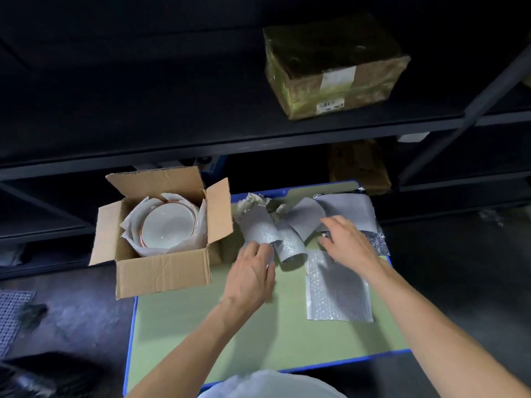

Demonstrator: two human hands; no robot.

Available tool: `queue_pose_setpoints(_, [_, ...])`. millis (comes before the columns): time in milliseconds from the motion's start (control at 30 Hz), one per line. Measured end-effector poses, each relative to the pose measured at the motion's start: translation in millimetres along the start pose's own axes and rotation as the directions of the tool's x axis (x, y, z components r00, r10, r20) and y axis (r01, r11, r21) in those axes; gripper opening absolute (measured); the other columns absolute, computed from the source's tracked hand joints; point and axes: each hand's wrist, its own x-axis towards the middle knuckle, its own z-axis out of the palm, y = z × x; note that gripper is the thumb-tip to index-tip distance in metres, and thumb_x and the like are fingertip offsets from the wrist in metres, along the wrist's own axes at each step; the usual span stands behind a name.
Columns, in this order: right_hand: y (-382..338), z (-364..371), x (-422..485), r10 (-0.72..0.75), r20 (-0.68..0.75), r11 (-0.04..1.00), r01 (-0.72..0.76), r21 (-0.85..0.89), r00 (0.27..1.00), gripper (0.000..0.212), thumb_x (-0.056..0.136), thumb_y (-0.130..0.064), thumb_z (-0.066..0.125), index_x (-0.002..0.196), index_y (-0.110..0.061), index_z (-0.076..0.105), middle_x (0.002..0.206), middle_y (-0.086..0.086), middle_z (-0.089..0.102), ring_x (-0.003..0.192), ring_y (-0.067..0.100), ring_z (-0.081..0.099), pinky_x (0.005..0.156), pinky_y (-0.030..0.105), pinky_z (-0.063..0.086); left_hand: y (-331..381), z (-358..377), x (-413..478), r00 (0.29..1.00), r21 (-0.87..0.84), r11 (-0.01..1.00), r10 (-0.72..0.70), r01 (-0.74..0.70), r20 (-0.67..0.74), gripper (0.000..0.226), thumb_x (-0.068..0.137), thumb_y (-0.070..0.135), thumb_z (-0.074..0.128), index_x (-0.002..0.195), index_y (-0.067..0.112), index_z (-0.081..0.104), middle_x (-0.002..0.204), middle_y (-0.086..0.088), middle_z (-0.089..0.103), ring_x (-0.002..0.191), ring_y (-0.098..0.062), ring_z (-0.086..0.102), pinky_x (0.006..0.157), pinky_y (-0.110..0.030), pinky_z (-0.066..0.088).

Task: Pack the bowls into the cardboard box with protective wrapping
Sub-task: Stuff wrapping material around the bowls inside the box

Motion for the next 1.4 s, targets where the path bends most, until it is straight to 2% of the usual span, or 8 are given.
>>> queue_pose_setpoints(300, [-68, 22, 29, -0.284, 0.127, 0.955, 0.293, -0.054, 0.95, 0.089, 0.075, -0.065, 0.062, 0.15, -0.03, 0.03, 0.138, 0.001, 0.046, 0.125, 0.027, 0.041, 0.094, 0.042, 0.044, 4, -5, 16, 0.987, -0.052, 0.986, -0.159, 0.16, 0.017, 0.049, 0.099, 0.028, 0.052, 0.139, 0.005, 0.036, 0.129, -0.012, 0.041, 0.109, -0.031, 0.052, 0.09, -0.033, 0.043])
queue_pose_setpoints(400, [-80, 36, 31, -0.341, 0.036, 0.932, 0.343, -0.116, 0.939, 0.063, 0.09, -0.038, 0.059, 0.148, -0.026, 0.037, 0.131, 0.005, 0.053, 0.119, 0.029, 0.048, 0.095, 0.042, 0.045, 0, -6, 14, 0.979, -0.062, 0.978, -0.196, 0.199, 0.051, 0.053, 0.102, 0.033, 0.046, 0.146, 0.009, 0.03, 0.133, -0.011, 0.042, 0.107, -0.033, 0.057, 0.085, -0.038, 0.047])
queue_pose_setpoints(500, [-82, 39, 26, -0.325, -0.106, 0.945, 0.327, 0.001, 0.94, 0.046, 0.092, -0.016, 0.055, 0.138, -0.022, 0.052, 0.121, 0.005, 0.062, 0.112, 0.03, 0.057, 0.089, 0.042, 0.048, -9, -5, 10, 0.981, -0.082, 0.98, -0.178, 0.184, 0.078, 0.052, 0.102, 0.031, 0.046, 0.146, 0.009, 0.029, 0.133, -0.011, 0.045, 0.109, -0.034, 0.057, 0.088, -0.043, 0.048])
queue_pose_setpoints(700, [-72, 18, 10, -0.184, -0.29, 0.909, 0.275, 0.313, 0.939, 0.051, 0.088, 0.002, 0.051, 0.131, -0.024, 0.063, 0.118, 0.0, 0.066, 0.107, 0.019, 0.061, 0.087, 0.031, 0.05, -9, -12, 2, 0.995, -0.174, 0.981, -0.09, 0.083, -0.034, 0.059, 0.101, 0.039, 0.051, 0.148, 0.01, 0.03, 0.141, -0.007, 0.041, 0.121, -0.028, 0.047, 0.099, -0.038, 0.041])
queue_pose_setpoints(800, [-59, 4, -5, -0.152, -0.296, 0.904, 0.254, 0.344, 0.943, 0.053, 0.089, 0.005, 0.052, 0.128, -0.027, 0.066, 0.117, -0.006, 0.067, 0.103, 0.012, 0.061, 0.083, 0.019, 0.045, -1, -21, 0, 0.989, -0.177, 0.984, -0.027, 0.0, -0.146, 0.056, 0.098, 0.032, 0.054, 0.145, 0.008, 0.033, 0.136, -0.008, 0.042, 0.12, -0.029, 0.046, 0.104, -0.038, 0.039])
queue_pose_setpoints(967, [-46, -12, -24, -0.23, -0.241, 0.89, 0.304, 0.341, 0.943, 0.057, 0.084, 0.011, 0.049, 0.116, -0.029, 0.074, 0.111, -0.014, 0.069, 0.101, 0.005, 0.061, 0.085, 0.011, 0.043, 17, -35, -2, 0.985, -0.166, 0.983, 0.056, -0.084, -0.165, 0.078, 0.096, 0.036, 0.06, 0.156, 0.008, 0.018, 0.158, -0.011, 0.025, 0.147, -0.025, 0.022, 0.12, -0.039, 0.025])
queue_pose_setpoints(1167, [-64, -16, -39, -0.292, -0.231, 0.808, 0.368, 0.46, 0.928, 0.054, 0.082, 0.014, 0.049, 0.105, -0.025, 0.077, 0.105, -0.025, 0.067, 0.102, -0.005, 0.06, 0.086, 0.009, 0.041, 25, -45, -1, 0.983, -0.107, 0.978, 0.175, -0.18, -0.052, 0.079, 0.089, 0.036, 0.066, 0.153, 0.012, 0.026, 0.134, -0.007, 0.054, 0.121, -0.027, 0.05, 0.104, -0.042, 0.038])
queue_pose_setpoints(1400, [-87, -26, -46, -0.257, -0.098, 0.705, 0.256, 0.662, 0.961, 0.048, 0.092, 0.007, 0.046, 0.106, -0.028, 0.076, 0.103, -0.019, 0.073, 0.1, -0.003, 0.063, 0.08, 0.012, 0.045, 20, -53, -14, 0.99, -0.077, 0.988, 0.129, -0.133, -0.057, 0.06, 0.089, 0.023, 0.061, 0.144, 0.018, 0.037, 0.121, -0.006, 0.059, 0.107, -0.029, 0.053, 0.091, -0.044, 0.044])
